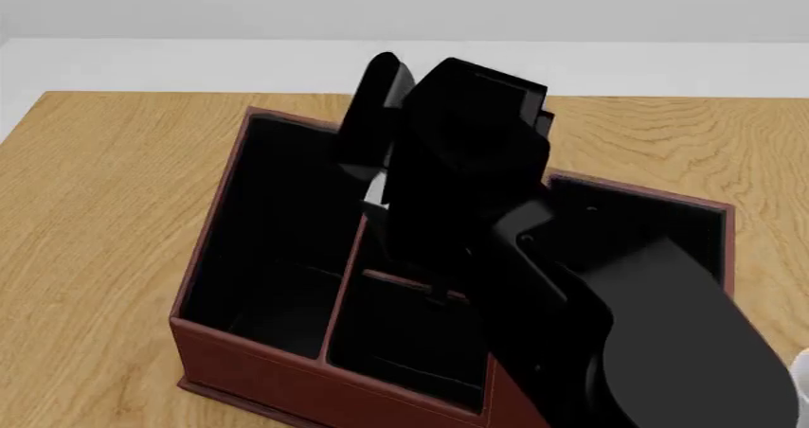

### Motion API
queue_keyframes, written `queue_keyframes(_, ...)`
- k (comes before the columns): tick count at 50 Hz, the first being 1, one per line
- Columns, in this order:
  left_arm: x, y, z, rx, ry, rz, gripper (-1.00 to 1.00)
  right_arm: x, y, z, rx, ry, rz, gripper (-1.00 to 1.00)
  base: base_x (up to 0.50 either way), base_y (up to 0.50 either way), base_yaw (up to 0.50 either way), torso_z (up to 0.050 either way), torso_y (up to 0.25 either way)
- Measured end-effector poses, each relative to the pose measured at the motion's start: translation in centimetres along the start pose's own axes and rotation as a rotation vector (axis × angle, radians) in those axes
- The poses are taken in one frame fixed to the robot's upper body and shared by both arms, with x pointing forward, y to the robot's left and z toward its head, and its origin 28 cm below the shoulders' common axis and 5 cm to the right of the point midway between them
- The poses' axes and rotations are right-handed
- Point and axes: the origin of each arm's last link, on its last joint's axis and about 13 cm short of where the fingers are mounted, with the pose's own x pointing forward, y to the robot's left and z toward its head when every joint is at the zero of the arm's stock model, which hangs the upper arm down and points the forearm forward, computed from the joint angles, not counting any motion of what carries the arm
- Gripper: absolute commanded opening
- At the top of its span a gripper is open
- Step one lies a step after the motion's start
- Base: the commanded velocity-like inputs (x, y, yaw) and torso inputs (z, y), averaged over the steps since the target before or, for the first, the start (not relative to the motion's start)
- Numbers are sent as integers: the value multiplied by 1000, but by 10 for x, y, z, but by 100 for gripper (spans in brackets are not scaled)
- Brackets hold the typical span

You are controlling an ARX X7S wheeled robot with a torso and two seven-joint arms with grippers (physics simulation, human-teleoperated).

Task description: Pick up the book and place it in the front compartment of the caddy.

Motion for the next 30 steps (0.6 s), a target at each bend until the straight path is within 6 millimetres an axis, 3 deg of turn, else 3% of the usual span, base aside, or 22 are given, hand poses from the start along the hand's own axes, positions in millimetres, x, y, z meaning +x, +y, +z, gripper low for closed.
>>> queue_keyframes(4, 0, 0, 0, 0, -2, 3, 100, 3, 1, -1, 2, -3, -7, -100, 0, 0, 0, 0, 3)
queue_keyframes(5, 0, 1, 1, 0, -2, 4, 100, 4, 1, -2, 2, -4, -9, 100, 0, 0, 0, 0, 0)
queue_keyframes(30, -1, 1, 1, -2, -7, 8, 100, -1, -6, -2, -32, -6, -123, 100, 0, 0, 0, 0, 0)
